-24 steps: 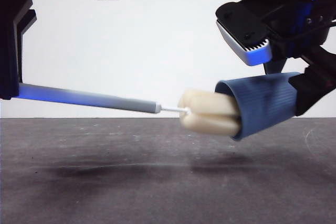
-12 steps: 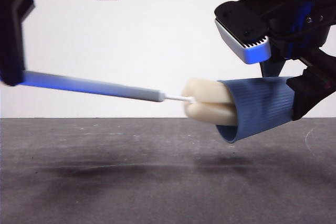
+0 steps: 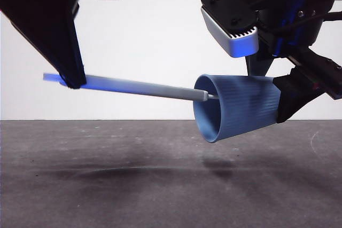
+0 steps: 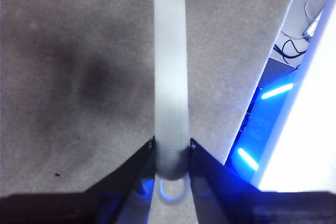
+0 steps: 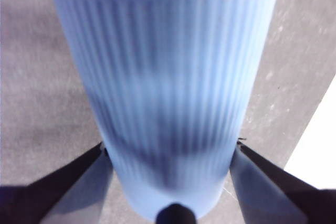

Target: Pick up the cup brush,pick up the cup,insert the brush into the cup,clean the cup,put the cup brush back,put the cup back to the fixed position on the table

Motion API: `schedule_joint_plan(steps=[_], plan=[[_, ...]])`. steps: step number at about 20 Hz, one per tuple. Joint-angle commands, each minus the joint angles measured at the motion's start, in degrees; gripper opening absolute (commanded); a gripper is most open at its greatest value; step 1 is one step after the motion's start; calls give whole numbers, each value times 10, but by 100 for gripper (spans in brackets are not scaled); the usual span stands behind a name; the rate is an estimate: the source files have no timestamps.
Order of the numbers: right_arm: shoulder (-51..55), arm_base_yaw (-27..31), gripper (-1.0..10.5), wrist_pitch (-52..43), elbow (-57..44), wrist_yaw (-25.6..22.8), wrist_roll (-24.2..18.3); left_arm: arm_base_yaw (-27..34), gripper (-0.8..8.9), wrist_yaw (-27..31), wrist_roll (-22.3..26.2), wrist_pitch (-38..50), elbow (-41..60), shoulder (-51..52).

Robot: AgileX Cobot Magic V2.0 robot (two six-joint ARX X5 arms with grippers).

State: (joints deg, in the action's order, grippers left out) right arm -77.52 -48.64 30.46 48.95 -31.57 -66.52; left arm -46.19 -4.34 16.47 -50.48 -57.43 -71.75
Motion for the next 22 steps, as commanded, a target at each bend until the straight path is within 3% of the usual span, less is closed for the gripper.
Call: schedule_joint_plan(steps=[1,5,9,16,22], plan=[[-5,-10,-17,-5,2,10,22,-3,-9,-7,-13,30,-1,-4],[-5,-17,-17,-3,2,9,31,0,-9,10,-17,-7,-1,-4],[-5,-15,-17,5,2,-14,42,7,-8,74,-15,-94,-1,8],[-5,-15,-17,7,2,-14,42,35,-8,74,-17,-207,-1,90],[-5,-16,-17,7,2,-14,42,36,-9,67,-16,-179,-1,106]])
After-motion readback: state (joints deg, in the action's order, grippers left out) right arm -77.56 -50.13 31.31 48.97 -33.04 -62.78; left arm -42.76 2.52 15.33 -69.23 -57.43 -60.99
